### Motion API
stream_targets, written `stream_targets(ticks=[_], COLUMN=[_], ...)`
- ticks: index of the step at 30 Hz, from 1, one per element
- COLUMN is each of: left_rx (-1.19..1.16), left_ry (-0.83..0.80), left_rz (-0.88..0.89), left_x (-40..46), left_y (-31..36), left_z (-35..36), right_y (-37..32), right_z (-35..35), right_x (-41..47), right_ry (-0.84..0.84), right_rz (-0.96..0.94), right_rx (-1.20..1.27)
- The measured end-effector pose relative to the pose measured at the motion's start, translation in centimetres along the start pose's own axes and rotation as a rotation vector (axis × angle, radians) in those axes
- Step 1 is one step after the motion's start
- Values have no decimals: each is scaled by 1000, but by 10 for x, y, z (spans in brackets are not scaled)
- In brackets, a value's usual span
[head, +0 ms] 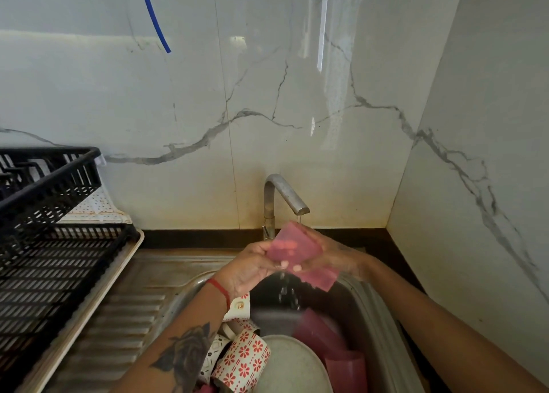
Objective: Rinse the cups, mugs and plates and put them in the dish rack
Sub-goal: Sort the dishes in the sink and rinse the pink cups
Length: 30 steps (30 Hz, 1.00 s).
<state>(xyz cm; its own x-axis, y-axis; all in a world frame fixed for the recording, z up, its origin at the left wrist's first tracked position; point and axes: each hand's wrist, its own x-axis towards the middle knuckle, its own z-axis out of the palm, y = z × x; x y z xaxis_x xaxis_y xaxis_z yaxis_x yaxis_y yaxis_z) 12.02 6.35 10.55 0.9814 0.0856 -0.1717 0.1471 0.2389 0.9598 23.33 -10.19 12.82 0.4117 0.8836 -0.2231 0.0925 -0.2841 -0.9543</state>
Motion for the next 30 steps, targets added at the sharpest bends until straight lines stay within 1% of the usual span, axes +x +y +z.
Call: stream_targets(ticks=[1,3,5,7,9,10,11,12,13,14,15,16,17,18,19,20,21,22,24,25,26,27,29,30], left_rx=[8,-9,3,70,108,99,68,22,-26,-60,-86,-104,-117,-118,-102,-64,-12,38,117,148,168,171,121,69], left_ry=[4,21,47,66,69,69,68,63,53,42,31,21,12,6,8,18,29,38,56,68,80,86,64,35], left_rz=[-3,-8,-16,-23,-9,5,20,35,49,58,62,59,50,39,29,23,19,14,-6,-7,5,25,57,64], left_x=[0,1,2,5,7,7,6,5,4,3,2,1,-1,-2,-4,-5,-5,-4,0,1,2,3,1,0], left_y=[0,0,1,0,-1,-1,-1,0,1,1,0,-2,-5,-7,-8,-9,-9,-8,-6,-4,-3,-2,-2,-2], left_z=[0,1,3,10,15,16,16,14,11,8,5,2,-1,-4,-6,-7,-8,-7,-2,1,3,3,-2,-4], right_y=[4,9,15,16,11,7,4,1,-2,-3,-4,-3,-1,3,5,7,8,10,15,16,15,12,4,1], right_z=[6,18,30,38,37,33,27,20,13,7,3,0,0,2,5,12,18,25,38,42,43,41,29,22], right_x=[-1,-3,0,3,7,9,10,9,7,4,0,-4,-6,-7,-8,-7,-7,-5,0,3,5,7,10,10], right_ry=[71,251,353,375,293,254,233,224,211,167,95,24,-20,-33,-8,51,125,195,280,302,304,279,193,145], right_rz=[19,25,-87,-217,-271,-255,-208,-147,-85,-30,9,28,36,43,59,78,80,58,-40,-96,-136,-155,-137,-108], right_rx=[-91,-449,-841,-1066,-1160,-1119,-1007,-812,-552,-281,-74,17,46,48,30,-29,-149,-336,-749,-875,-923,-910,-733,-573])
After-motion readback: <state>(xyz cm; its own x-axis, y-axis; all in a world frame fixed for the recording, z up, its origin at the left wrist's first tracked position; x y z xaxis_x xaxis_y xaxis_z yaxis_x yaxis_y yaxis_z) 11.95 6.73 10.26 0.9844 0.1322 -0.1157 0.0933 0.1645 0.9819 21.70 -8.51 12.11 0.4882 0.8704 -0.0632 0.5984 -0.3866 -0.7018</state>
